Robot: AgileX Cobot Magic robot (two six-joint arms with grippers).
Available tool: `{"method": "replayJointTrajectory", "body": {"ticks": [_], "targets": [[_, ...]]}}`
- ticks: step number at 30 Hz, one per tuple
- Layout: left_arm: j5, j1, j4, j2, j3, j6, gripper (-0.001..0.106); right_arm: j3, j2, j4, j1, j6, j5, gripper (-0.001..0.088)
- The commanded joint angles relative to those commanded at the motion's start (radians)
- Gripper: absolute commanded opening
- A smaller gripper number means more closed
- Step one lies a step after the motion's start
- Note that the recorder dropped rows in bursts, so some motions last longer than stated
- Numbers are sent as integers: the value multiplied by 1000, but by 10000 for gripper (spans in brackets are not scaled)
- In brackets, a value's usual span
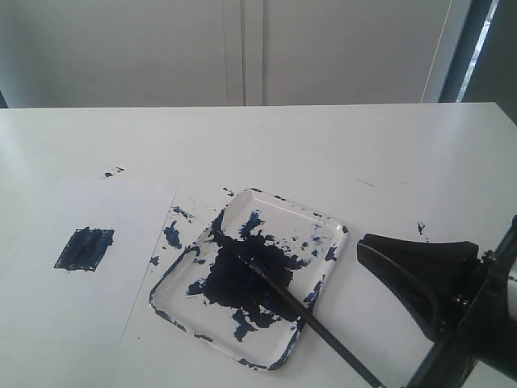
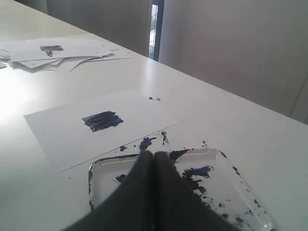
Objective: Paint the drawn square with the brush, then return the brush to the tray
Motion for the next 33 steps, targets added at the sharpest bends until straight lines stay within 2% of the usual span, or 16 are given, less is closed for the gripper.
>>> {"method": "replayJointTrajectory", "body": {"ticks": [6,9,13,19,22,26,29,33], "targets": [[-1,0,-2,0,0,0,0,0,-49,0,-4,0,6,0],[1,29,-2,-22,0,0,0,0,-152,0,-53,0,8,0],[-1,113,-2,-75,1,0,0,0,-316,0,-188,0,6,0],[-21,214,-2,-157,32,0,0,0,-455,2,-435,0,4,0],[-18,255,-2,-212,52,0,0,0,-536,2,-569,0,4,0],[-18,272,-2,-257,77,0,0,0,-641,2,-723,0,4,0],[-21,272,-2,-257,91,0,0,0,-665,2,-781,0,0,0],[7,272,-2,-257,122,0,0,0,-665,2,-789,0,-17,0]]}}
